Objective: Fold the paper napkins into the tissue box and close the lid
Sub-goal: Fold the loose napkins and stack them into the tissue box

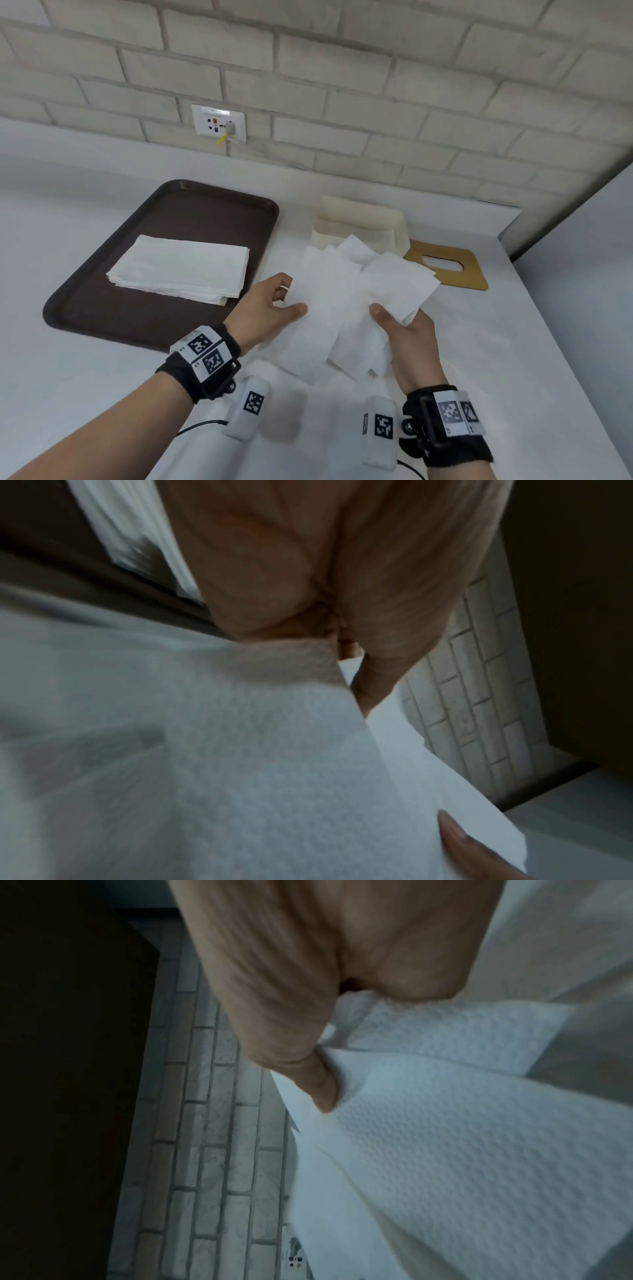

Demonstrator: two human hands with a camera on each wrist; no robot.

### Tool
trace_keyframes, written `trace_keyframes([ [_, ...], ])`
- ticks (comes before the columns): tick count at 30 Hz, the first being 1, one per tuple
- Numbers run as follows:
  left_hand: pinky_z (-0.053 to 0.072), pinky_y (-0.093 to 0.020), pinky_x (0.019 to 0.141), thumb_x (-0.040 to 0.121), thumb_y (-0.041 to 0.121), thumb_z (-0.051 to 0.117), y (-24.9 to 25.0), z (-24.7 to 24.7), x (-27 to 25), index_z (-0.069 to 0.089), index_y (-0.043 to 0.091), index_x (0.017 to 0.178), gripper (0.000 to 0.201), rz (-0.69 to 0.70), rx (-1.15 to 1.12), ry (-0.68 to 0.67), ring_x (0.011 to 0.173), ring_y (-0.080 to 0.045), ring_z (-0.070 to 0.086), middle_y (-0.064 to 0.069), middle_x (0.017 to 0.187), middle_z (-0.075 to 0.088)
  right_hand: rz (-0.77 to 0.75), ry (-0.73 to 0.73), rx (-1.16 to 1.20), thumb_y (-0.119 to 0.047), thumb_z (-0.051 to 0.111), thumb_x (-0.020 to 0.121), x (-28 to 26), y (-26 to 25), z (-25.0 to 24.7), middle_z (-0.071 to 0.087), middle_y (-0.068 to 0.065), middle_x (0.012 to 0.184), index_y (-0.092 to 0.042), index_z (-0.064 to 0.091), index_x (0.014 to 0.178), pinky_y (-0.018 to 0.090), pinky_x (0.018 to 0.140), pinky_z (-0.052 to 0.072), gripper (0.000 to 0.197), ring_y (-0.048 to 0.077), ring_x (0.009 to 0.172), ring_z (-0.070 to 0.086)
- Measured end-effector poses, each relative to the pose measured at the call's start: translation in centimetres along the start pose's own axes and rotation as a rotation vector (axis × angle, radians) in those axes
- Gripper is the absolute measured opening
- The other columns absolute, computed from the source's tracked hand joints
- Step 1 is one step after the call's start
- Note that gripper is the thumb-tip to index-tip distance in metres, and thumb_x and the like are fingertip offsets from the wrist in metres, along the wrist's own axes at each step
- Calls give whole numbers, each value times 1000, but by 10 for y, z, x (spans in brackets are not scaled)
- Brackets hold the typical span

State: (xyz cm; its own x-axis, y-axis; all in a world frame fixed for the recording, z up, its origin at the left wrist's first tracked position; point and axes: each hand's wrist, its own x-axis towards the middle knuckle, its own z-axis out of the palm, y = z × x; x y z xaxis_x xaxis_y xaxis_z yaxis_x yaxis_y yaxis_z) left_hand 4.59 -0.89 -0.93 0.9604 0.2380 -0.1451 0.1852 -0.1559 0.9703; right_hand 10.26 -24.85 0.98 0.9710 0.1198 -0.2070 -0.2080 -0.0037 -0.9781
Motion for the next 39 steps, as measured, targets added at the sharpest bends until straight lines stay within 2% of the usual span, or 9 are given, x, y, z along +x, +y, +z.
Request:
trace_keyframes([
  [3, 58, -42, 83, 83, 14, 82, -3, 1, 0, 67, 31, 97, 26, -64, -102, -17, 81, -16, 69, 3, 88, 76, -27, 4, -47, -12, 71, 95, -1, -4, -10, 79, -4, 107, -19, 74, 111, 42, 93, 56, 18, 16, 101, 75],
  [8, 58, -44, 84, 76, 10, 77, -6, -6, 3, 66, 3, 107, 33, -130, -207, -5, 91, -30, 73, -14, 105, 78, -64, 37, -180, -15, 69, 97, -3, -9, -29, 78, -16, 95, -26, 72, 105, 18, 71, 54, 15, 3, 88, 74],
  [13, 58, -42, 83, 92, -10, 57, -14, -4, 2, 68, -6, 114, 24, -284, -366, 30, 90, -33, 74, -23, 109, 76, -66, 45, -296, -17, 68, 97, 0, -23, -49, 78, -16, 94, -29, 71, 102, 21, 73, 54, 13, 5, 91, 73],
  [17, 55, -37, 75, 90, -9, 53, -19, 13, -5, 65, -5, 112, 26, -344, -399, 48, 84, -31, 71, -17, 96, 73, -178, -12, -303, -20, 71, 95, -5, -59, -52, 76, -26, 91, -33, 70, 101, 9, 67, 52, 14, -3, 90, 71],
  [20, 55, -38, 78, 92, -13, 48, -13, 33, -11, 65, 5, 103, 27, -331, -434, 26, 85, -28, 71, -12, 93, 74, -298, -47, -122, -17, 72, 93, -13, -83, -51, 77, -10, 113, -21, 69, 120, 27, 89, 57, 27, 10, 107, 72],
  [23, 57, -40, 85, 96, -12, 45, 3, 55, -15, 66, 4, 121, 37, -271, -510, -113, 101, -32, 73, -18, 113, 76, -270, -108, 268, -6, 63, 91, -23, -87, -44, 71, 7, 129, -8, 59, 136, 39, 98, 57, 45, 23, 119, 68],
  [31, 55, -44, 101, 95, -8, 48, 18, 89, -17, 61, 3, 136, 44, -168, -782, -107, 121, -33, 68, -16, 130, 71, -23, 79, 258, -8, 72, 91, -29, -21, -24, 76, 1, 118, -17, 70, 119, 52, 108, 49, 31, 21, 111, 72],
  [36, 48, -53, 110, 93, 16, 63, 23, 91, -22, 63, 4, 136, 45, -166, -890, -100, 126, -36, 65, -20, 135, 67, 27, 152, 273, -10, 75, 89, -32, -7, -31, 77, 0, 114, -16, 70, 121, 51, 105, 51, 32, 21, 108, 73],
  [39, 40, -50, 118, 100, 40, 49, 28, 94, -25, 58, 8, 142, 53, -206, -993, -109, 130, -32, 63, -17, 139, 66, 38, 195, 292, -11, 75, 89, -35, 0, -33, 77, -1, 115, -16, 68, 124, 51, 106, 51, 36, 20, 109, 72],
])
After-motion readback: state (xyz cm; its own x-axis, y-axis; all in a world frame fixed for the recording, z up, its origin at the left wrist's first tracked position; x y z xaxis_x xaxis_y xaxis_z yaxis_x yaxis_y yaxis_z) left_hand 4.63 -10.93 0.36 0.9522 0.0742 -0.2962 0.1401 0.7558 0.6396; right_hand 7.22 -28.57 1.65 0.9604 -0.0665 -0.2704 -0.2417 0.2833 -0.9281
